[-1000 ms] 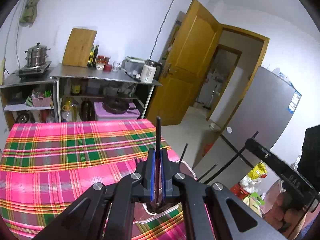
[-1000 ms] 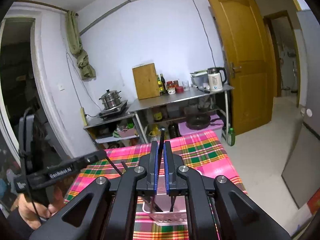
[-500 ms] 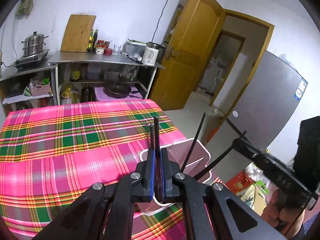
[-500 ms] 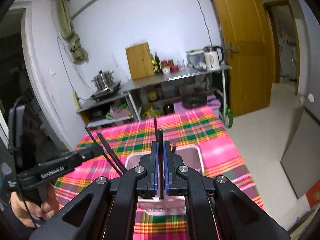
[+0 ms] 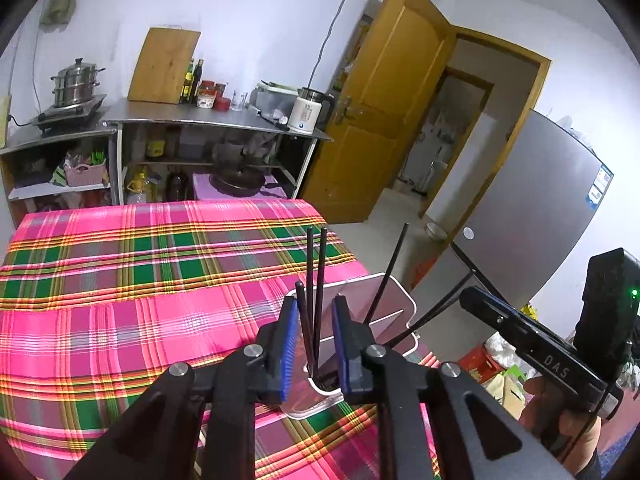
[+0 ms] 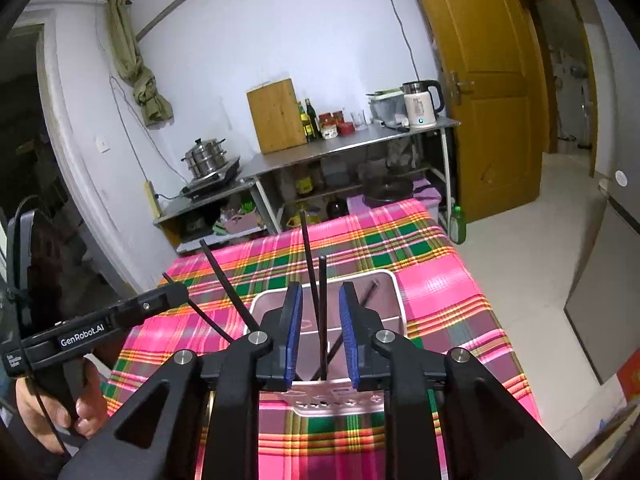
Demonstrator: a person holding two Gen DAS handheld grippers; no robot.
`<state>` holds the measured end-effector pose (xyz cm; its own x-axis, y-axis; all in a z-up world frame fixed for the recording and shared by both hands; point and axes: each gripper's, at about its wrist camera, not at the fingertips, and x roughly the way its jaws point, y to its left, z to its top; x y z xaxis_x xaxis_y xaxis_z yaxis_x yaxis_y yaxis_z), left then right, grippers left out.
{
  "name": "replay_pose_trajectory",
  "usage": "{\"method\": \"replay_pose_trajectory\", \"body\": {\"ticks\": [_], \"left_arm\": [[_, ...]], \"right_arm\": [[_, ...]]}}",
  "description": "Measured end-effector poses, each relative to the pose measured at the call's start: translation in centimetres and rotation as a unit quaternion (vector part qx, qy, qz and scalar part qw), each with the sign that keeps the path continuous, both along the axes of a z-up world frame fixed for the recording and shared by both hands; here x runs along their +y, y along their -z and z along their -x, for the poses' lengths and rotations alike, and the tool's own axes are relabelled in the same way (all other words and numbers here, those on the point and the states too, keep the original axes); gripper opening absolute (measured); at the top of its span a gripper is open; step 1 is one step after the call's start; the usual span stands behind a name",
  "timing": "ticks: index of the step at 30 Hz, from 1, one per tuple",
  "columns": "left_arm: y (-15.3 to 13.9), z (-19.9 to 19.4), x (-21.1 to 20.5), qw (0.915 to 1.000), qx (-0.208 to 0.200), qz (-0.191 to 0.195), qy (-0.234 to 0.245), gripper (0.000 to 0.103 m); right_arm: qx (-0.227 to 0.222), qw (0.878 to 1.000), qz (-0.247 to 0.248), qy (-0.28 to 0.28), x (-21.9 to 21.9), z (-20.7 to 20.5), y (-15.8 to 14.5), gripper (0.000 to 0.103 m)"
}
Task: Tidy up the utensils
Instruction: 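Lower both chopsticks into the pink holder and open both tools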
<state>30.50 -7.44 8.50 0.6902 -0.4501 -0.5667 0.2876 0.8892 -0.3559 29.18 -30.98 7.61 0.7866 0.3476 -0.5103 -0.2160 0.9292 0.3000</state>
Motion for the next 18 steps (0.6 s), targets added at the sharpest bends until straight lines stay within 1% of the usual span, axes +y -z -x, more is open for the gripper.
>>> {"method": "replay_pose_trajectory", "body": {"ticks": [7,10,18], "left_arm": [[-0.7,2.5,0.9,0.9999,-0.011,-0.001,-0.006,0.017],[-0.6,3.9,1.5,0.9999,-0.014,0.001,-0.009,0.017],[-0.1,7.8,2.1,0.9996,-0.022,-0.008,-0.015,0.017]], "right_arm": [[-0.005,1.0,0.001,-0.001,0.4,2.0,-0.5,0.02],[-0.008,1.0,0.004,-0.004,0.8,3.3,-0.5,0.02],[-0.01,1.0,0.021,-0.019,2.4,6.9,0.2,0.02]]}}
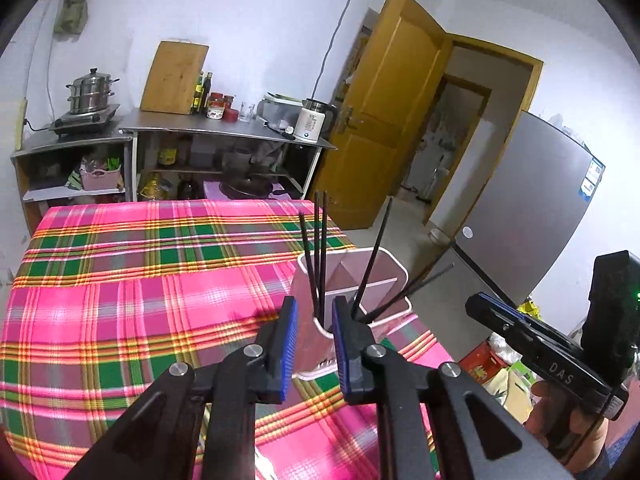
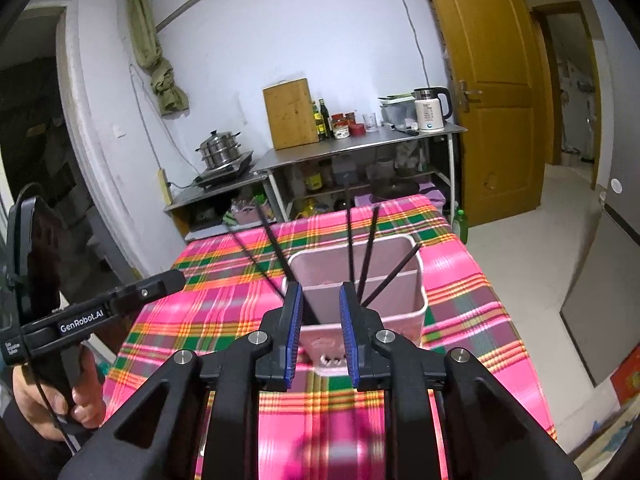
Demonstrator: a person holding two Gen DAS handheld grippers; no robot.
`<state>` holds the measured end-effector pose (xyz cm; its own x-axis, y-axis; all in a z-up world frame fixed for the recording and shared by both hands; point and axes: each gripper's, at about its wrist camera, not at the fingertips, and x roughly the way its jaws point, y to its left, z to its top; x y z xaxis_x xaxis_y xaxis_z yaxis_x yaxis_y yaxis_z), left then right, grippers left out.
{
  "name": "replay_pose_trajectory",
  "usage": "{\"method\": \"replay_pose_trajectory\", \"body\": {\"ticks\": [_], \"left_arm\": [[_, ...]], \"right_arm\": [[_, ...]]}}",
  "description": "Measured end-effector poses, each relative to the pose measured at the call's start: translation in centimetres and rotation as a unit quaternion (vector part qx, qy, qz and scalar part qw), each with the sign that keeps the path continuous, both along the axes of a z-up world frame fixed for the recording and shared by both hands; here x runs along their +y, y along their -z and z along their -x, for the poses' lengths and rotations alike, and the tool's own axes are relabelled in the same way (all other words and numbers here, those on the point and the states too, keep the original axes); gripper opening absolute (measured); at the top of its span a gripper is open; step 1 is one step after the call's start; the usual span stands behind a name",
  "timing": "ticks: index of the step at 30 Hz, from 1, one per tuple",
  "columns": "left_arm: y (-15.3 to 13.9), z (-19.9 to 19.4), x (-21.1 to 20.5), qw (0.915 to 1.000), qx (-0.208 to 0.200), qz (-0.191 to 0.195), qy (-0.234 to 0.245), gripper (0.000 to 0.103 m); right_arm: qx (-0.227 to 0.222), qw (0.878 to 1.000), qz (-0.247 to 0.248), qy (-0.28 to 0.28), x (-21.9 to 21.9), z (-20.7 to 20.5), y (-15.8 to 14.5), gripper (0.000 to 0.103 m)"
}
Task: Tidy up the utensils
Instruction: 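Lower both chopsticks into the pink holder and open both tools, then move both open tools back down to the pale chopsticks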
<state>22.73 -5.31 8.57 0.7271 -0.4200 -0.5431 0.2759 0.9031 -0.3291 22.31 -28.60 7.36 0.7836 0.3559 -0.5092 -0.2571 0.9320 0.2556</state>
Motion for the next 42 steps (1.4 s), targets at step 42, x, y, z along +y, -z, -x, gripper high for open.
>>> {"method": "replay_pose_trajectory", "body": {"ticks": [42], "left_arm": [[11.4,6.7,5.8,0.9924,0.1,-0.04,-0.059,0.017]], "right_arm": [[0.072,0.994,0.044,-0.07,6.4,5.1,7.9,0.02]]}}
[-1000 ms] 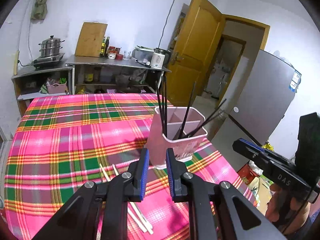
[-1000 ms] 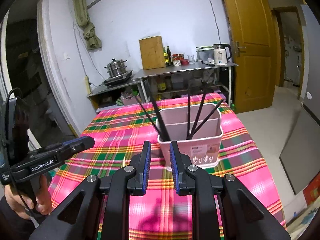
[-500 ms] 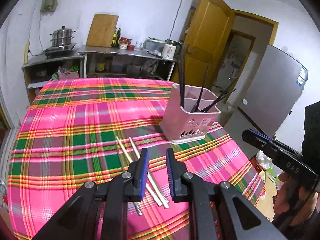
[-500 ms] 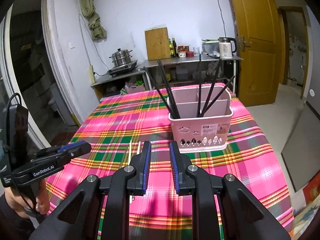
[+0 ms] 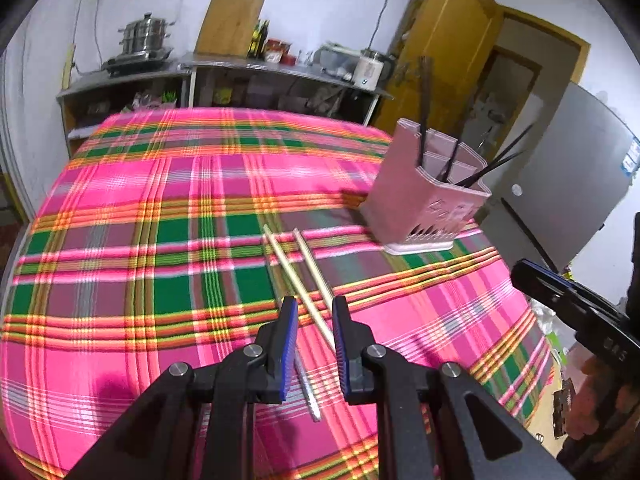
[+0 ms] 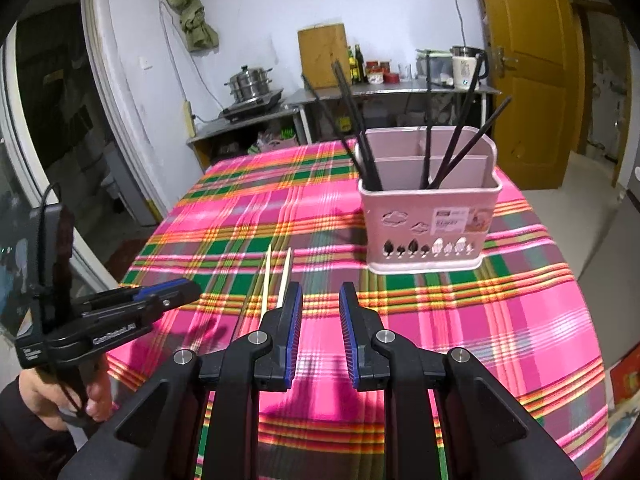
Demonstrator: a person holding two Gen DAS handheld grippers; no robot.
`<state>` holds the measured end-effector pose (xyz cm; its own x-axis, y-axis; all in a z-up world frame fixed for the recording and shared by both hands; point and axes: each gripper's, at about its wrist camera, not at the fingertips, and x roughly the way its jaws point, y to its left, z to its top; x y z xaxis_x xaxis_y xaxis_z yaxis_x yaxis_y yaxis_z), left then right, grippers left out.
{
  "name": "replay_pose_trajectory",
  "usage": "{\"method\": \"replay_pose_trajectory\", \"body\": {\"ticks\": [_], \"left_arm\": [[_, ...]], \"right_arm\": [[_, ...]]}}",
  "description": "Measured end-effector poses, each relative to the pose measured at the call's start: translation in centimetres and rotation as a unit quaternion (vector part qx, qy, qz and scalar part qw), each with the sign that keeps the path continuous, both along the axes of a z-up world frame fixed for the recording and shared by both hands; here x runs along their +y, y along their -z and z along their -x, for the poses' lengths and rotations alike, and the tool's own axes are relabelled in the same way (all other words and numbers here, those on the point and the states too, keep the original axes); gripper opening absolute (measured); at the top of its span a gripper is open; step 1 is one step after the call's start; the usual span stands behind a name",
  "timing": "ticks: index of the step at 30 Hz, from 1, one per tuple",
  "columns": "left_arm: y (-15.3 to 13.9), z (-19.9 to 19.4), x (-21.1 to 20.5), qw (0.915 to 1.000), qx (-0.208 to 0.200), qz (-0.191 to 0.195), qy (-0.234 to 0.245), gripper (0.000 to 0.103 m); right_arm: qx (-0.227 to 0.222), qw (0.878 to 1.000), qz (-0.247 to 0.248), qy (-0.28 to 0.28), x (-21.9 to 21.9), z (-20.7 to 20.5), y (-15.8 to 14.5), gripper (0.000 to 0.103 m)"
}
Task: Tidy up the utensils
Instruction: 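Move both open tools back down to the pale chopsticks, then close the right tool on a pale chopstick while the left tool grasps a metal one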
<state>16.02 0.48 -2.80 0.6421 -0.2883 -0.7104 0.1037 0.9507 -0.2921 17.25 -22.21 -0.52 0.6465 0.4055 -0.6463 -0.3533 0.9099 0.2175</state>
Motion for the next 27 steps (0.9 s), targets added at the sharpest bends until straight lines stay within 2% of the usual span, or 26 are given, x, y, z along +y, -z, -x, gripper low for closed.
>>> {"method": "replay_pose_trajectory", "body": {"ticks": [7,18,27], "left_arm": [[3.6,-2.9,0.5,0.9992,0.037,-0.006,-0.016,0.017],[6.8,-6.0,0.1,0.9975,0.064,-0.022,-0.019,0.017],[6.9,-5.8,-0.1,0.9979,0.039,-0.048,-0.019,0.017]], "right_arm": [[0.033,0.999,0.006,-0.017,1.6,-1.7,2.9,0.02],[0.082,0.995,0.015,-0.053,5.5,-5.7,7.5,0.019],[0.109,0.991,0.03,-0.076,8.2,-8.2,10.3,0.019]]}}
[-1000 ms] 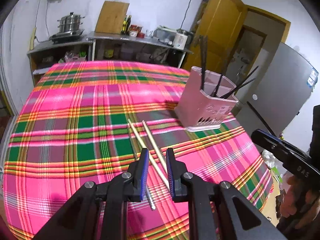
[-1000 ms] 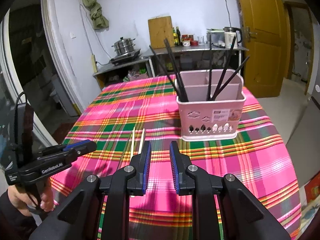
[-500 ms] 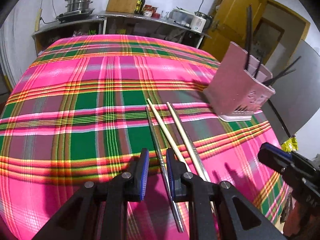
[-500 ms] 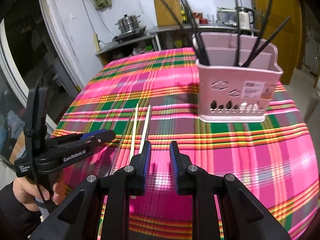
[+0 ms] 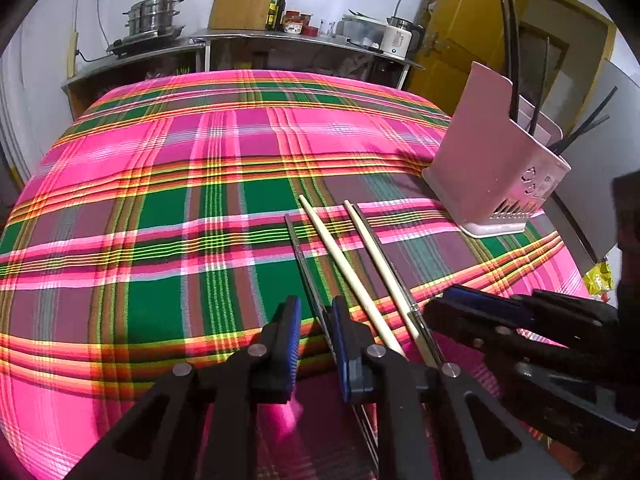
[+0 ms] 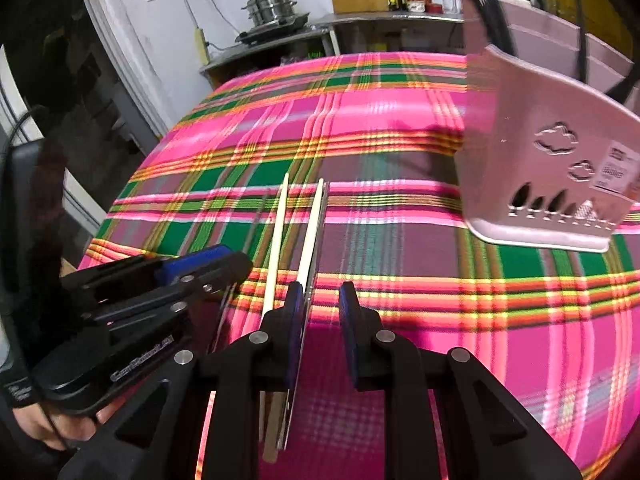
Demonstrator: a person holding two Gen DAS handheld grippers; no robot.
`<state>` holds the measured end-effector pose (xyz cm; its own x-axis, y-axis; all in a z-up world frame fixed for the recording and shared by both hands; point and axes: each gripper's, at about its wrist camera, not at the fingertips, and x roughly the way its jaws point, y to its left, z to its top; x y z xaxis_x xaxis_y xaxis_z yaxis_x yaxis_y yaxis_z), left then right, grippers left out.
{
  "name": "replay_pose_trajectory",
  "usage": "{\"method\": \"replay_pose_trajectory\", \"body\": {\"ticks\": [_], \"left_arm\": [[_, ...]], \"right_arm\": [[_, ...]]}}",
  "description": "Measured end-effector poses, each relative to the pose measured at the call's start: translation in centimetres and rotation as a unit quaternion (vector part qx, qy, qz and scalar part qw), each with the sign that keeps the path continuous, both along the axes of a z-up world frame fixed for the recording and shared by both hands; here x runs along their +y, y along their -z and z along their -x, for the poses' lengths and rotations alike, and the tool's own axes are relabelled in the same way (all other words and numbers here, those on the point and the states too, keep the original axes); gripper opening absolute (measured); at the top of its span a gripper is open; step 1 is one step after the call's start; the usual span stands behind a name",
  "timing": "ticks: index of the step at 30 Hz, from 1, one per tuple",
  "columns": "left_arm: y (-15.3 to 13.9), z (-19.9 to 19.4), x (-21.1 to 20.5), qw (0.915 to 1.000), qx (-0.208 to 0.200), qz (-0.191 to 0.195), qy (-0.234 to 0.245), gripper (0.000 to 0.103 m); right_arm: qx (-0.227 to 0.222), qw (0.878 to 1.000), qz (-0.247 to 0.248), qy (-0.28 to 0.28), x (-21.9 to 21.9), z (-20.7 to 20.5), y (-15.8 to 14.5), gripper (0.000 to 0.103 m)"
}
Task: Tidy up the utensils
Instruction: 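Close the right tool on a pale chopstick while the left tool grasps a metal one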
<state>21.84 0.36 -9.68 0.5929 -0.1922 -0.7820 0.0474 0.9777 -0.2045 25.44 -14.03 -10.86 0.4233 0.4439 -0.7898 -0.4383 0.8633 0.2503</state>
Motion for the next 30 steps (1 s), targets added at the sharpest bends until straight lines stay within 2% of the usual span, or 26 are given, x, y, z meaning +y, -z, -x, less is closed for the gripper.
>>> {"method": "replay_pose_trajectory", "body": {"ticks": [10,20,24,27,30], "left_arm": [[-0.1,0.6,1.8,0.9998,0.004,-0.004,-0.02,0.017],[0.0,-0.6,3.1,0.9978,0.026,0.049,-0.037,0.017],[0.0,-1.1,2.6,0.9986,0.019,0.035,-0.036,0.017],[0.0,-1.6,2.1,0.9993,0.013,0.019,-0.031,0.017],[0.0,-2.1,1.8,0.9995,0.011,0.012,-0.026,0.017]], "right_arm": [[-0.001,1.0,0.007,0.001,0.4,-0.9,0.6,0.019],[0.002,1.0,0.022,0.015,0.7,-2.3,0.3,0.019],[-0.001,0.999,0.028,0.02,1.4,-3.2,0.4,0.019],[-0.008,0.999,0.043,0.02,1.8,-3.5,0.4,0.01],[-0.004,0.999,0.044,0.019,2.0,-4.0,0.4,0.009]]}}
